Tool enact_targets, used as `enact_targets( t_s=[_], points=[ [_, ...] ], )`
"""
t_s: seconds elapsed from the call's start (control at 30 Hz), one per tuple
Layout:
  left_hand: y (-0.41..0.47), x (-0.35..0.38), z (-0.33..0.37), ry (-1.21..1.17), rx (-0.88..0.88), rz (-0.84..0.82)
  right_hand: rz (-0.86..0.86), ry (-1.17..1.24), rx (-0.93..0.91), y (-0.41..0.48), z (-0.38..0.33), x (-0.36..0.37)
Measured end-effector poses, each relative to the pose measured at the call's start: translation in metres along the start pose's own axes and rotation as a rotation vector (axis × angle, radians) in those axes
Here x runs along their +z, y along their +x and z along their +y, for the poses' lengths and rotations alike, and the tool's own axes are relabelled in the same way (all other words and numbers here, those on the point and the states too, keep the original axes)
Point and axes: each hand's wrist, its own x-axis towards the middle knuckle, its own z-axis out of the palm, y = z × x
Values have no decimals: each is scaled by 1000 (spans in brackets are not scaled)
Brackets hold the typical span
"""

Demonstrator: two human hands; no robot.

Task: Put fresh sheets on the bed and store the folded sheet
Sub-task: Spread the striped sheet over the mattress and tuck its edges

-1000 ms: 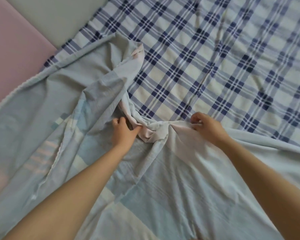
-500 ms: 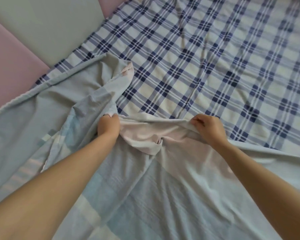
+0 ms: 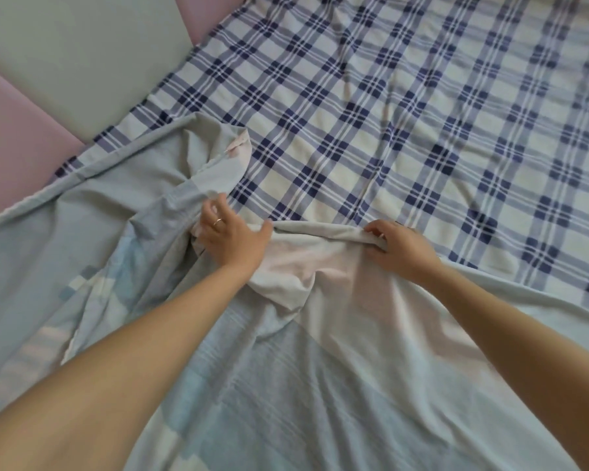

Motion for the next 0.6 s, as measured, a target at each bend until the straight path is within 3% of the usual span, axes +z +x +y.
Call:
enact_targets(
  t_s=[0.07, 0.13, 0.2, 0.33, 0.6],
  points=[
    [-4, 4, -1, 186, 238, -165, 114, -34, 13, -5, 9, 1],
    [-9, 10, -2, 383, 353, -360, 222, 35, 93, -13, 16, 5],
    [-10, 18, 5, 550, 459, -406, 306, 62, 164, -19, 26, 3],
    [10, 6, 4, 650, 500, -201, 335, 78, 101, -8, 18, 0],
    [54, 12, 25, 546, 477, 1, 332, -104, 59, 16, 41, 0]
  ],
)
